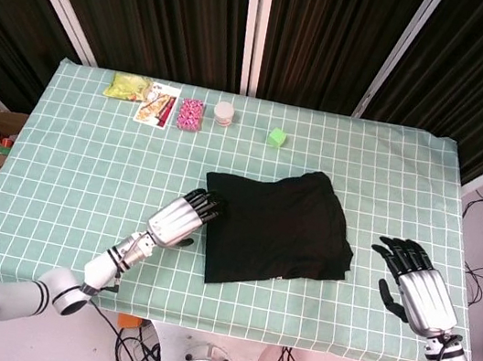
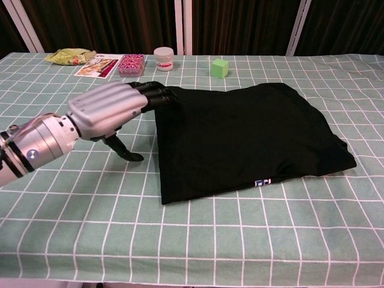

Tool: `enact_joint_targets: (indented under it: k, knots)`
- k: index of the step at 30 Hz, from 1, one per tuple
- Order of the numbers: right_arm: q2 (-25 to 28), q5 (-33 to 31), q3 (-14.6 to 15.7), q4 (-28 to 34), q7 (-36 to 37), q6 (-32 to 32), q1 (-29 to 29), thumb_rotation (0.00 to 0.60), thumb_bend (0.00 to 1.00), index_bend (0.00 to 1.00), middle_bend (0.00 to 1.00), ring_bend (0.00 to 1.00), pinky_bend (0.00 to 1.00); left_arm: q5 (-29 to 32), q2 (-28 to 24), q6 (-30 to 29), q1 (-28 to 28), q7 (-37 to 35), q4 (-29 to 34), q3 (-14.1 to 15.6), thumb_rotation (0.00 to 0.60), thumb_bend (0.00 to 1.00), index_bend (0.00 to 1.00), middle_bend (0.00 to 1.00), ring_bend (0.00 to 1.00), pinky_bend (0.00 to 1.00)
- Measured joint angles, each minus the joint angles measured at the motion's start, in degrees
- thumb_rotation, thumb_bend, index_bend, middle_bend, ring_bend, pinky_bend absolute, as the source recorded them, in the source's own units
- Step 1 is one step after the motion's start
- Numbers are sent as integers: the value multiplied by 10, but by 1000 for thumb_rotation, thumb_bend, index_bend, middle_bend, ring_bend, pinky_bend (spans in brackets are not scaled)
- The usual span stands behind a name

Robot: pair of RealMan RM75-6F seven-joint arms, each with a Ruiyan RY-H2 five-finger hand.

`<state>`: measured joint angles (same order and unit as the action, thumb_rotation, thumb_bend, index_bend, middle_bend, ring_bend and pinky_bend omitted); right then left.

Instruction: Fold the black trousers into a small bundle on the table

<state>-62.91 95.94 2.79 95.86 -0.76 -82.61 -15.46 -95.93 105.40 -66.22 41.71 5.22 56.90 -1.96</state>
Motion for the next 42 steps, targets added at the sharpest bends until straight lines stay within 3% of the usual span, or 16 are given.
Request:
enact_joint_targets:
  k: [10,15,26,34,42]
  knots:
    - [-7,2,-4,-14,17,-4,11,600,477,227,169,130,183,-27,86,-22,34,-28,-125,2,600,94,180,119,61,185]
    - [-10,2,-5,-21,25,-5,16,600,477,228,169,130,183,-33,120,-35,47,-67,-185,3,600,125,236,131,62,185]
    - [-19,3,-9,-38,42,-5,22,600,477,228,169,130,183,-45,168,-94,51,-175,-308,23,600,494,512,215,91,191]
    - [-29,8,-14,-45,48,3,16,600,477,227,169,130,183,-36,154,-141,11,-201,-300,34,600,549,554,236,101,189]
    - [-41,17,-16,-48,45,4,14,600,477,227,169,130,183,-18,42,-188,-54,-197,-191,41,600,551,550,235,101,185]
